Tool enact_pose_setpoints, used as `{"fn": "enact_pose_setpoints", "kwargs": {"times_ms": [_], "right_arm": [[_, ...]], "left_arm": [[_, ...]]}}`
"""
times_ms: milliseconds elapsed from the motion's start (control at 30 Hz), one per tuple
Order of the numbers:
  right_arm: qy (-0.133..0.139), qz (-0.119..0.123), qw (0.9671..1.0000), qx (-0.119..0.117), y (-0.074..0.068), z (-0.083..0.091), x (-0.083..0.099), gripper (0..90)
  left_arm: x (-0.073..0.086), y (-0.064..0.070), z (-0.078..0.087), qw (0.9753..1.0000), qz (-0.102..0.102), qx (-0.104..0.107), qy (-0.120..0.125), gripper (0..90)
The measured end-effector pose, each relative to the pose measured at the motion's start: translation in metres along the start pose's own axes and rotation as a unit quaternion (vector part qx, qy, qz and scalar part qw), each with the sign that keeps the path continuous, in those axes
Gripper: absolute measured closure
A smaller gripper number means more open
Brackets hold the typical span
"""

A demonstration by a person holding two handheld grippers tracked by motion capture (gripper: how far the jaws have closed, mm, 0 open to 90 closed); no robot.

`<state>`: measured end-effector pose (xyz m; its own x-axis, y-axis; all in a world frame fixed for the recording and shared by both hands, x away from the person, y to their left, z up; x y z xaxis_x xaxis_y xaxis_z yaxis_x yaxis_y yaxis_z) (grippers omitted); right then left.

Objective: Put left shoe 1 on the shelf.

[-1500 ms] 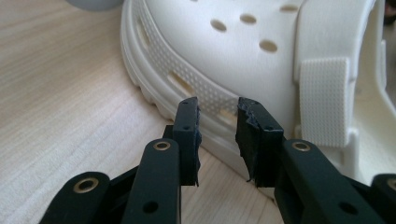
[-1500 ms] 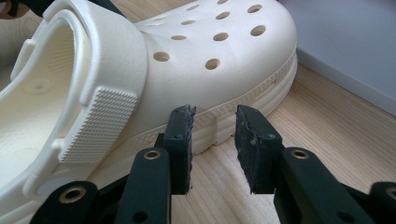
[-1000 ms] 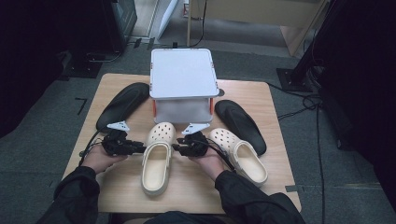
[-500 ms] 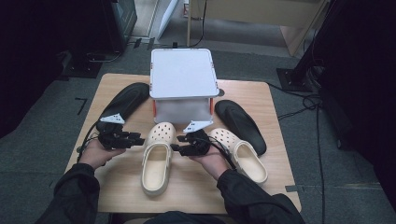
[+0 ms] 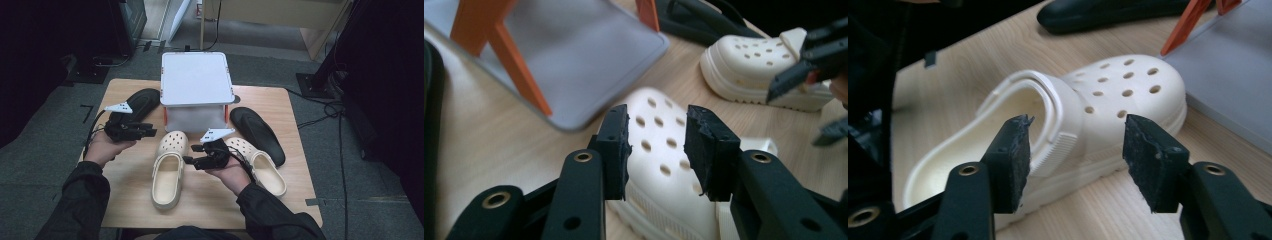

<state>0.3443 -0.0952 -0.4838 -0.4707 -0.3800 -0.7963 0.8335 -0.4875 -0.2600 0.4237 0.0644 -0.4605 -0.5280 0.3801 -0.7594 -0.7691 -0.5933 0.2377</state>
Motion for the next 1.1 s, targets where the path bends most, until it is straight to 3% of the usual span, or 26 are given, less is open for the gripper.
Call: {"fn": "enact_pose_setpoints", "kwargs": {"times_ms": [167,333,567,633,900,1100], "right_arm": [[0.002,-0.012,0.9998,-0.016,-0.011,-0.005,0.001,41.2],[-0.007,-0.010,0.9999,-0.009,-0.013,-0.024,0.005,39.6],[-0.027,-0.011,0.9995,0.014,-0.006,-0.048,0.012,39.6],[-0.024,-0.006,0.9993,0.027,-0.002,-0.052,0.013,40.8],[-0.011,-0.007,0.9990,0.043,0.002,-0.054,0.015,40.0],[-0.007,-0.012,0.9986,0.051,0.001,-0.051,0.015,49.0]], "left_arm": [[-0.024,0.000,0.003,0.9998,-0.019,0.009,0.003,62.6],[-0.052,0.002,0.001,0.9992,-0.026,0.025,0.015,62.4],[-0.079,0.002,-0.012,0.9984,-0.035,0.032,0.031,62.0],[-0.086,0.000,-0.017,0.9981,-0.036,0.018,0.046,62.1],[-0.088,-0.003,-0.032,0.9985,-0.028,0.014,0.044,62.6],[-0.085,-0.006,-0.032,0.9985,-0.032,0.000,0.045,62.5]]}}
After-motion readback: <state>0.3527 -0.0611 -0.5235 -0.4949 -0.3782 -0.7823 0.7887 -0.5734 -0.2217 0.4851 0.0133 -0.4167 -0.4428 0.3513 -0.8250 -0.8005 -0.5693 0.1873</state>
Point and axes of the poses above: each handheld gripper's, and its own axes: z roughly backward along the jaws, x roughly out of its underside, y roughly to its right, the point moved 10 cm from there along -z, roughly forward along the jaws, and after that the axes turned 3 degrees about -x, right-handed, at the moved point
